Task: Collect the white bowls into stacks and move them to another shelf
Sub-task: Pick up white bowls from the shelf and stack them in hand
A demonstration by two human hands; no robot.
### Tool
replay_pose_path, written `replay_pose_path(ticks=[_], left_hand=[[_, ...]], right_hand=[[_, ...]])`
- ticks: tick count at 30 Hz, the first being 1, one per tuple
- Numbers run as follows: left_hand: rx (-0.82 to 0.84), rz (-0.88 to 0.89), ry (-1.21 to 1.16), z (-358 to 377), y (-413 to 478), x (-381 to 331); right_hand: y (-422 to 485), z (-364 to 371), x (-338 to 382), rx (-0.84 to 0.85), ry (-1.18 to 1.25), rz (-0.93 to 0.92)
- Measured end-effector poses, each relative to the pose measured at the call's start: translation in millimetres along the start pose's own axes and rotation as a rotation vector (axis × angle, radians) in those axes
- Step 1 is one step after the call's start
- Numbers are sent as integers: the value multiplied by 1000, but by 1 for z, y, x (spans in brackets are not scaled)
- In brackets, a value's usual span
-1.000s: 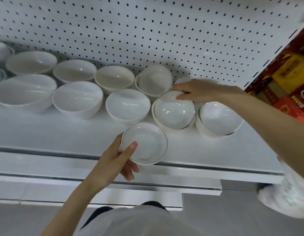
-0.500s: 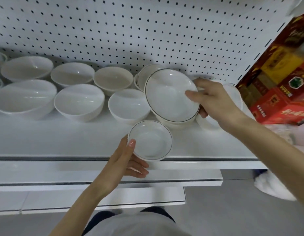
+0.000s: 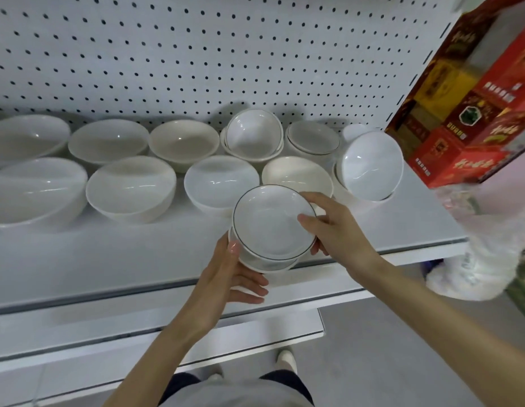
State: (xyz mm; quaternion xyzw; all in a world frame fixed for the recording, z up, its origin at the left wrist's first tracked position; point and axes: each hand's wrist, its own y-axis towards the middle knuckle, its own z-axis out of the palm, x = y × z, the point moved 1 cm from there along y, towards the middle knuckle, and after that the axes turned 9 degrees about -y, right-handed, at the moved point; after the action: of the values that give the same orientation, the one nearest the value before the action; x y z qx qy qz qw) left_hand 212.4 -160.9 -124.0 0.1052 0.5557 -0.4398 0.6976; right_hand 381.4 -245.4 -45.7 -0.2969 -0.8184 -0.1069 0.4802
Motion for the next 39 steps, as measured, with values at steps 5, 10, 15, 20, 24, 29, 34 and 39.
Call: replay_pose_path(ticks=[5,10,15,20,24,29,34,39], left_hand=[[36,61,49,4,-9,-7],[44,60,70,5,-8,-10],[43,51,70,5,-7,-12],[49,44,75,4,-6,-12],[48,43,76,5,-6,-13],[32,39,49,7,-9,-14],[5,11,5,8,-11,-15],[-12,-8,-12,9,-13,-16]], right_hand=[[1,7,-8,-8,-22,-5],[2,12,-16,0,-21,0],[3,16,-20,-17,-19,2],[3,17,-21,-23,-16,48],[4,16,-20,-9,-45,48],[8,15,-22,24,-93,35],[6,15,-23,32,-64,38],[3,15,-20,31,-124,2]])
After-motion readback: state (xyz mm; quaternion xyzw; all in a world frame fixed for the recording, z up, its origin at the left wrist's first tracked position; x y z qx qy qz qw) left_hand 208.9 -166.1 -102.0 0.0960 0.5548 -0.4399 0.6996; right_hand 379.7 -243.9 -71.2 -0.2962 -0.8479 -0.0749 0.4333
